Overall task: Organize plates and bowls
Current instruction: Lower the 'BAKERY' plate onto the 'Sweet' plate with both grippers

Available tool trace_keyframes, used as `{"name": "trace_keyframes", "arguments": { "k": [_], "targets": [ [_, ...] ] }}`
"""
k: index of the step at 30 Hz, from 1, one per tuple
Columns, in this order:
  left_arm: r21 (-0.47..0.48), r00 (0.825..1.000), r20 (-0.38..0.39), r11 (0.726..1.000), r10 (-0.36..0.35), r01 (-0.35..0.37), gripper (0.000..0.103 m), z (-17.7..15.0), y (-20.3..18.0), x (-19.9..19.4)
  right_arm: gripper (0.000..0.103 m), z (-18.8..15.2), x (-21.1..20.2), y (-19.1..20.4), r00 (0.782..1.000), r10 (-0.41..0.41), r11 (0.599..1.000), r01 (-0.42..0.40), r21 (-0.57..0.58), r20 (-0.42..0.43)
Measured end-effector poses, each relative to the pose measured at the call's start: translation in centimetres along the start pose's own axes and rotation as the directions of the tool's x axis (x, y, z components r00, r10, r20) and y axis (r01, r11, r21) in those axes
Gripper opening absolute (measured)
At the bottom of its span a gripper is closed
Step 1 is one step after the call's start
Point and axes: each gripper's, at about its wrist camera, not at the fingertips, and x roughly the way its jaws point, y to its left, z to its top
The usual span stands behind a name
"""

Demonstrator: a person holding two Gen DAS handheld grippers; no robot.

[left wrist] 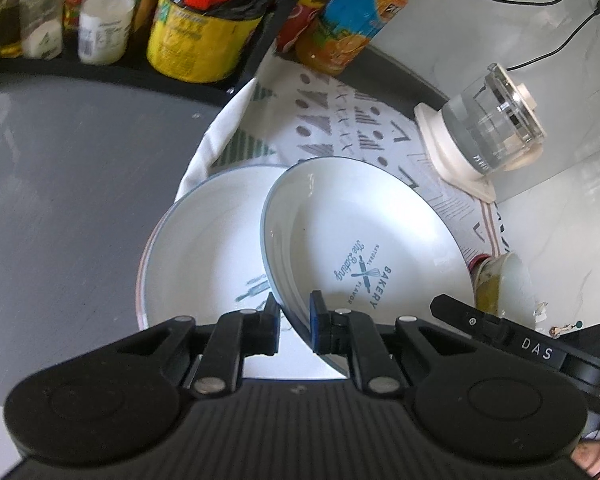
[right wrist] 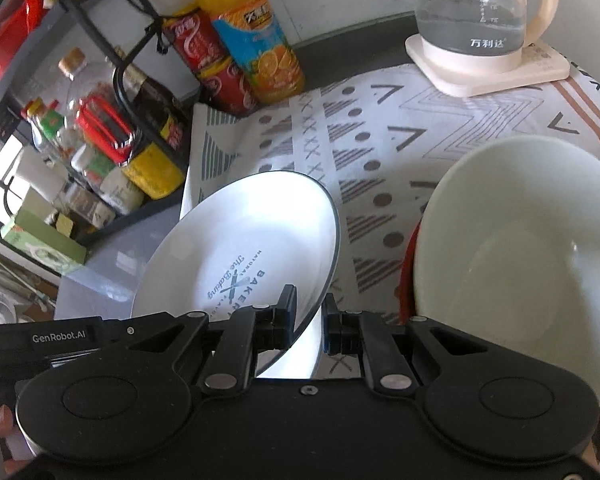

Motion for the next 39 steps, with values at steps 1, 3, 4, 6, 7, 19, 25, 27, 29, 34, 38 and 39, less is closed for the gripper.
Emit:
{"name": "trace_keyframes", "arguments": {
  "k": [1, 3, 4, 6, 7, 19, 25, 27, 29, 34, 38, 39],
  "targets": [
    [-0.003, 1.000, -0.005, 1.000, 0.001, -0.001, 0.012, -0.2, 0.3, 0.0, 0.012, -0.3, 0.1, 0.3, 1.000, -0.007, 1.000, 0.007, -0.008, -0.003],
    [-0.005, 1.000, -0.016, 1.000, 0.005, -0.005, 0.012, -0.6, 0.7, 0.1, 0.012, -0.9, 0.2, 0.9, 0.999, -0.033, 0.999, 0.033, -0.041, -0.007],
    [-0.006, 1.000, -0.019, 1.000, 0.008, -0.009, 0.012, -0.7, 0.8, 0.2, 0.012, -1.3, 0.3, 1.4, 0.999, -0.052, 0.997, 0.051, -0.066, -0.009],
    [-0.015, 1.000, -0.025, 1.000, 0.013, -0.013, 0.012, -1.1, 1.3, 0.3, 0.013, -1.8, 0.5, 1.8, 0.998, -0.061, 0.995, 0.059, -0.083, -0.014],
    [-0.020, 0.999, -0.030, 1.000, 0.011, -0.012, 0.012, -1.2, 1.5, 0.4, 0.013, -1.9, 0.7, 1.9, 0.998, -0.065, 0.994, 0.063, -0.087, -0.017],
    [-0.012, 0.998, -0.055, 0.999, 0.043, -0.044, 0.015, -2.5, 1.9, 1.4, 0.013, -3.5, 1.5, 3.0, 0.990, -0.139, 0.980, 0.136, -0.143, -0.008],
    [-0.008, 0.997, -0.064, 0.999, 0.053, -0.054, 0.016, -2.4, 1.9, 1.8, 0.013, -3.6, 1.9, 2.9, 0.990, -0.140, 0.980, 0.138, -0.142, -0.004],
    [0.003, 0.995, -0.071, 0.997, 0.072, -0.072, 0.017, -2.3, 1.6, 1.8, 0.013, -3.7, 2.0, 2.9, 0.990, -0.141, 0.980, 0.139, -0.139, -0.003],
    [0.015, 0.993, -0.066, 0.995, 0.102, -0.101, 0.017, -2.1, 1.4, 1.6, 0.013, -3.7, 2.1, 2.9, 0.989, -0.147, 0.979, 0.145, -0.141, -0.006],
    [0.015, 0.989, 0.052, 0.990, 0.141, -0.142, 0.043, -1.3, 1.4, -1.0, 0.015, -3.8, 2.5, 3.1, 0.986, -0.164, 0.974, 0.161, -0.161, -0.005],
    [0.020, 0.978, 0.088, 0.981, 0.190, -0.192, 0.054, -0.4, 1.8, -2.1, 0.017, -3.7, 2.8, 3.5, 0.983, -0.182, 0.965, 0.179, -0.192, 0.001],
    [0.020, 0.974, 0.096, 0.978, 0.205, -0.207, 0.055, -0.3, 1.9, -2.3, 0.017, -3.7, 2.9, 3.5, 0.983, -0.182, 0.965, 0.179, -0.194, 0.000]
  ]
}}
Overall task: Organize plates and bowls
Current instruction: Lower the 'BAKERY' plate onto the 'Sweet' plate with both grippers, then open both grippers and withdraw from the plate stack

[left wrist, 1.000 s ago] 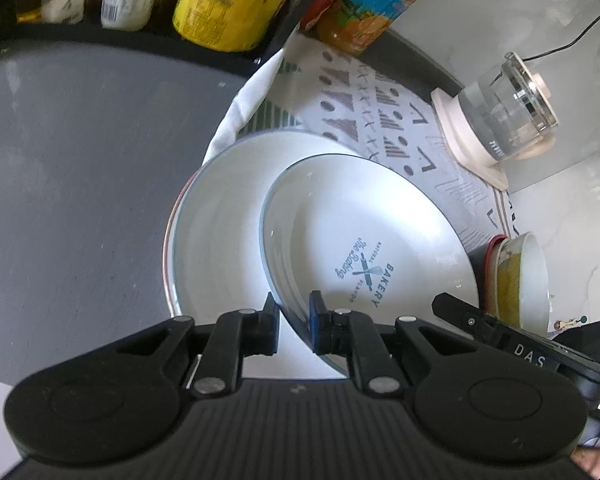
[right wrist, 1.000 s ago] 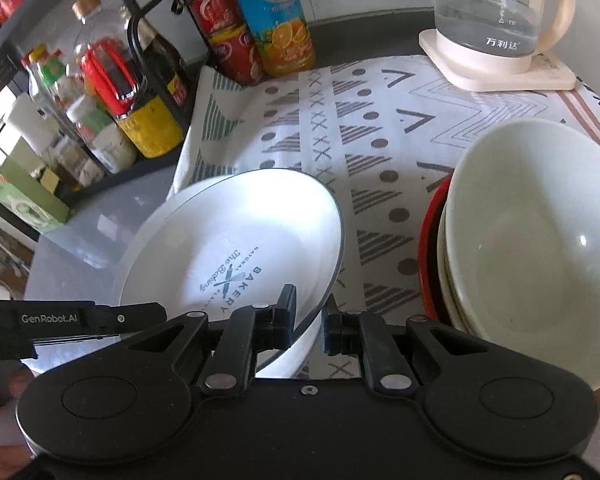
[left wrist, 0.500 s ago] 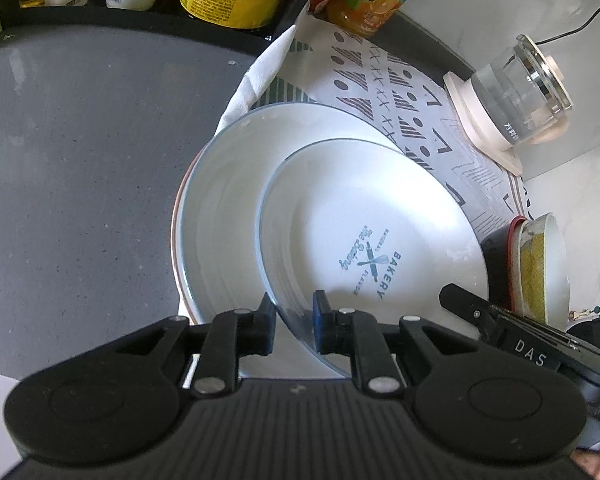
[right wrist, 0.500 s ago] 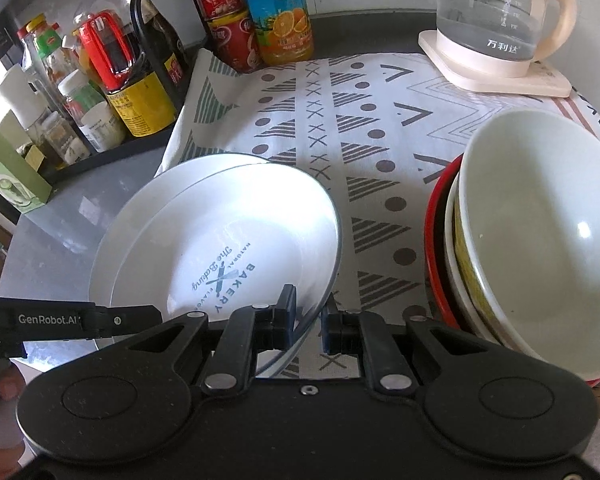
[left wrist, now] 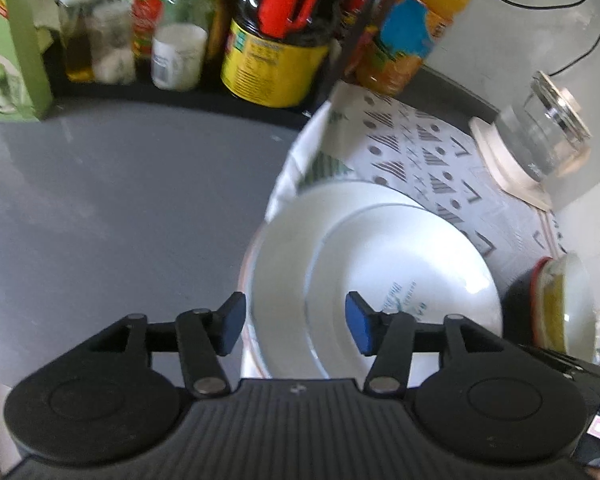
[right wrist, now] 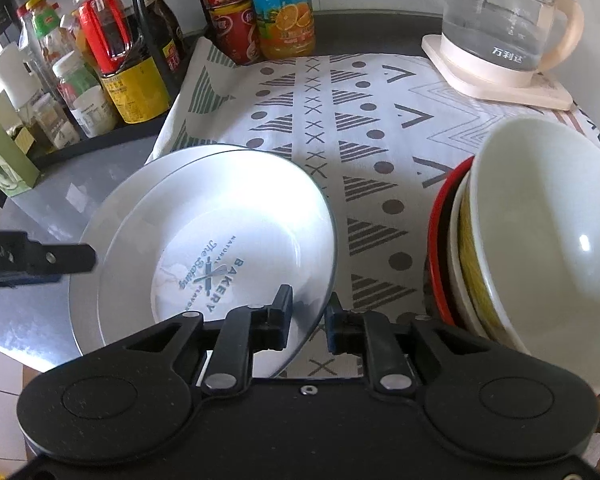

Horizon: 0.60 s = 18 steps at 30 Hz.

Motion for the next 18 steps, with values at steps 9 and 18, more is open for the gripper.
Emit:
{"name": "trace_keyframes", "arguments": {
  "k": [9, 18],
  "targets": [
    [-0.030, 0.999, -0.009, 0.999, 0.044, -0.045, 0.057, -0.7, 1.0, 1.3, 0.021, 0.1, 1.1, 0.5, 1.000, 0.005, 0.999, -0.005, -0.033, -0.011],
    [-0.036, 0.999, -0.011, 0.998, 0.046, -0.047, 0.057, -1.3, 0.7, 3.1, 0.025, 0.3, 1.3, 0.4, 0.999, 0.021, 0.999, -0.022, -0.028, -0.039]
  ]
}}
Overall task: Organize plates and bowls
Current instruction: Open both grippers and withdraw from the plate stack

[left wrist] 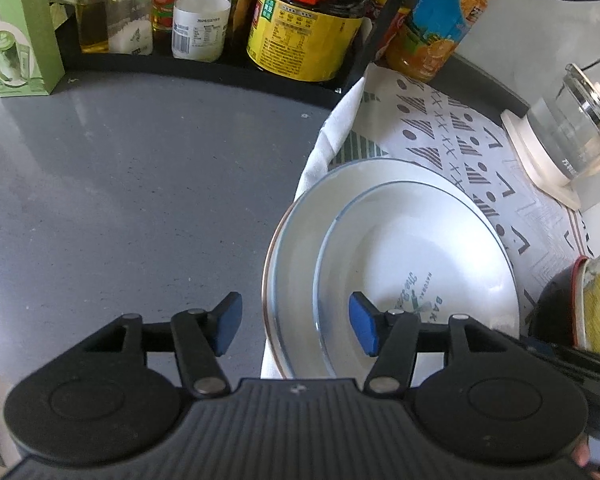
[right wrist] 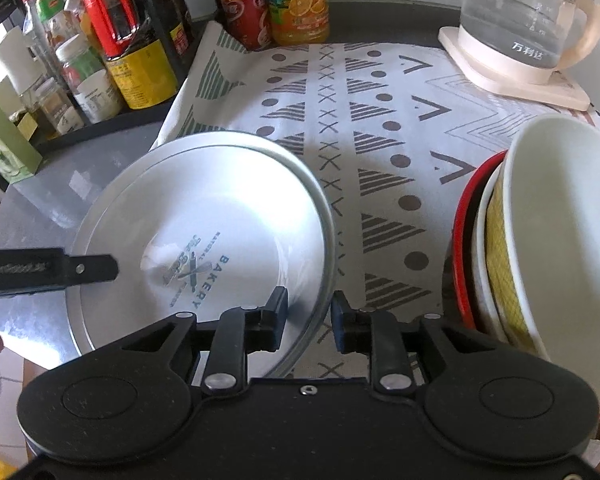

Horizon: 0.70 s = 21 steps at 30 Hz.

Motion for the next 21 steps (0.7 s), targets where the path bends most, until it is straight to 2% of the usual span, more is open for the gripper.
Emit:
{"name": "trace_keyframes", "arguments": {
  "k": [5, 10, 15, 21],
  "targets": [
    [0.000, 1.000, 0.013, 1.000, -0.019, 0.019, 0.056, -0.3, 0.1, 0.2, 0.025, 0.0, 0.0, 0.1, 1.000, 0.002, 1.000, -0.002, 0.003, -0.011],
    [-0.058, 0.999, 0.013, 0.998, -0.030, 0.030, 0.051, -0.7, 1.3, 0.5, 0.029, -0.1, 0.2, 0.6, 1.000, -0.014, 1.000, 0.014, -0.009, -0.020],
    [-0.059, 0.998, 0.026, 0.996, -0.063, 0.065, 0.037, -0.8, 1.8, 0.0, 0.035, -0.1, 0.4, 1.3, 0.999, -0.025, 0.999, 0.025, -0.025, -0.022],
    [-0.072, 0.998, 0.014, 0.995, -0.068, 0.069, 0.038, -0.5, 2.2, -0.4, 0.039, -0.2, 0.4, 1.9, 0.999, -0.043, 0.999, 0.042, -0.030, -0.018]
  ]
}}
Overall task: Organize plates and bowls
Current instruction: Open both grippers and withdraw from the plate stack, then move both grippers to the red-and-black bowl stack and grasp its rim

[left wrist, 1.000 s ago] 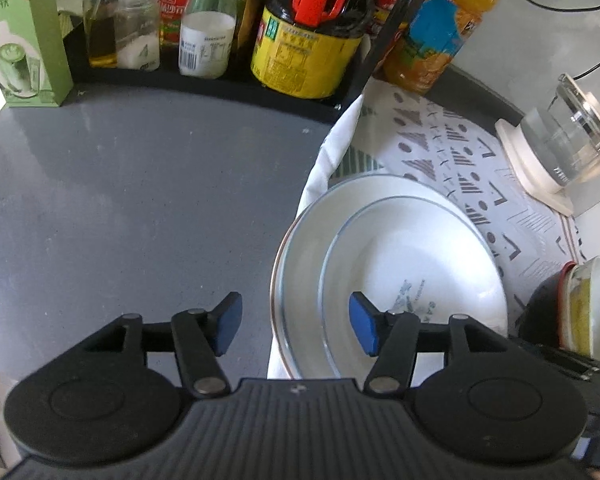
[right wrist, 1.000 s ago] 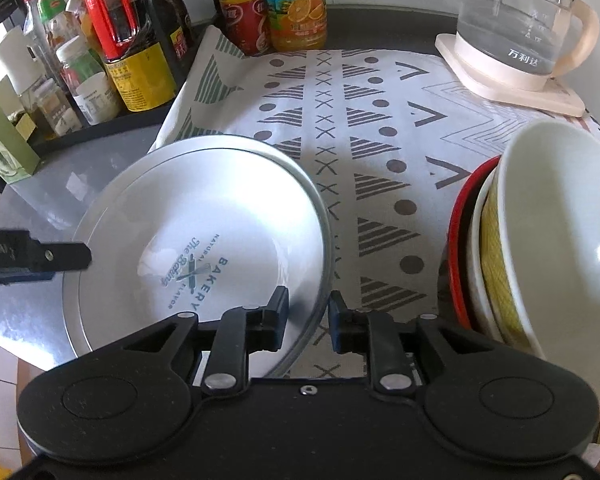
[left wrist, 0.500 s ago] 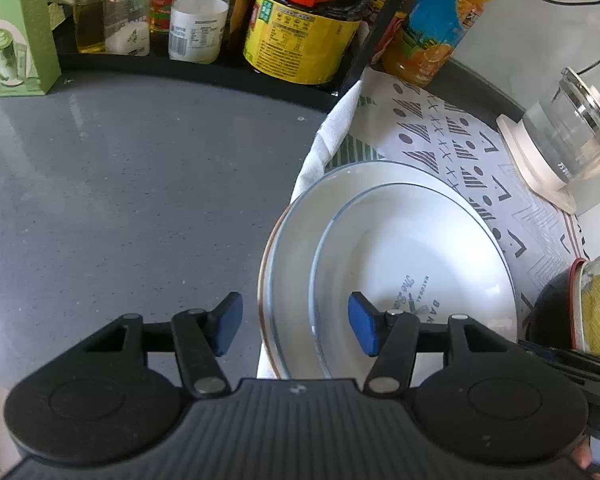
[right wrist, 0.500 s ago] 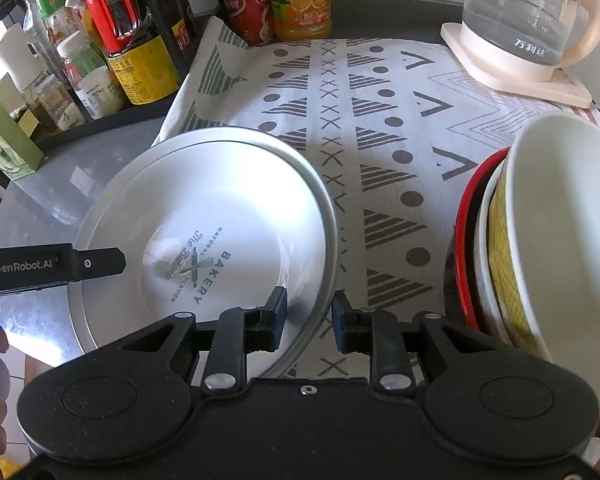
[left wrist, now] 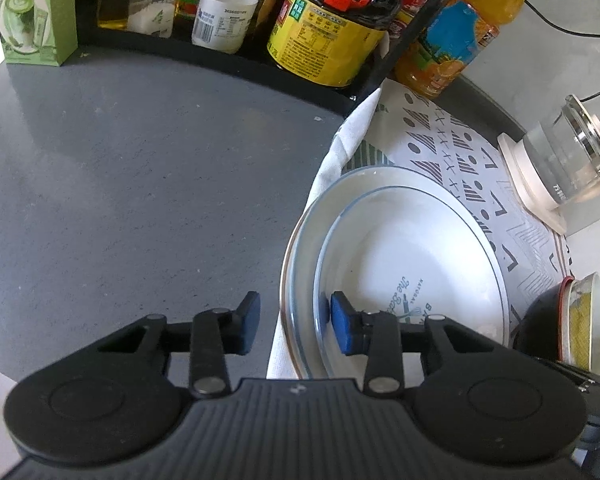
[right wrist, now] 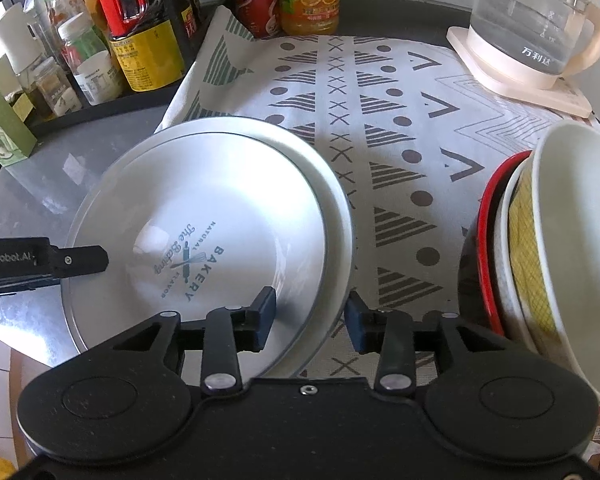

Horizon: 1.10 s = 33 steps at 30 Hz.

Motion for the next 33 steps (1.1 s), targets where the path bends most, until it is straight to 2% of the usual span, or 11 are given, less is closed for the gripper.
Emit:
{"name": "trace_keyframes", "arguments": {
  "k": [5, 8, 10, 12, 15, 17, 19, 21, 24, 33],
  "targets": [
    [0.025, 1.000, -0.002, 1.000, 0.000, 0.000, 0.043, 0.6, -0.4, -1.2, 0.040, 0.2, -1.3, -0.3, 1.000, 0.015, 1.000, -0.016, 0.021, 0.013],
    [0.029, 1.000, 0.000, 1.000, -0.005, 0.005, 0.050, 1.0, -0.9, -2.1, 0.041, 0.3, -3.0, -1.0, 0.997, 0.058, 0.997, -0.060, 0.057, 0.048],
    [0.042, 1.000, 0.019, 0.999, -0.011, 0.010, 0.059, 1.1, -1.5, -2.9, 0.054, 0.4, -4.3, -1.0, 0.994, 0.065, 0.997, -0.069, 0.042, 0.086],
    [0.043, 0.999, 0.030, 0.999, -0.013, 0.012, 0.071, 1.2, -2.0, -3.7, 0.059, 0.4, -5.5, -1.4, 0.990, 0.070, 0.996, -0.076, 0.045, 0.119],
    [0.054, 0.999, 0.043, 0.998, -0.029, 0.027, 0.082, 1.3, -3.1, -4.6, 0.065, 0.4, -7.2, -2.8, 0.985, 0.069, 0.993, -0.082, 0.079, 0.161],
    [0.080, 0.998, 0.044, 0.996, -0.044, 0.041, 0.083, 1.4, -4.1, -4.9, 0.073, 0.5, -8.4, -3.7, 0.978, 0.047, 0.993, -0.067, 0.094, 0.204],
    [0.108, 0.998, 0.040, 0.993, -0.054, 0.049, 0.083, 1.4, -5.3, -4.9, 0.089, 0.6, -9.6, -4.6, 0.966, 0.024, 0.993, -0.053, 0.107, 0.258],
    [0.118, 0.997, 0.034, 0.991, -0.068, 0.063, 0.083, 1.5, -6.5, -4.8, 0.096, 0.5, -10.6, -5.4, 0.951, 0.012, 0.993, -0.048, 0.107, 0.308],
    [0.143, 0.995, 0.018, 0.985, -0.098, 0.094, 0.083, 1.5, -8.6, -4.3, 0.098, 0.4, -11.6, -7.0, 0.936, -0.032, 0.992, -0.014, 0.128, 0.350],
    [0.217, 0.986, -0.022, 0.962, -0.168, 0.169, 0.083, 1.0, -14.4, -3.2, 0.099, -1.2, -12.4, -12.3, 0.931, -0.136, 0.961, 0.041, 0.273, 0.339]
  ]
}}
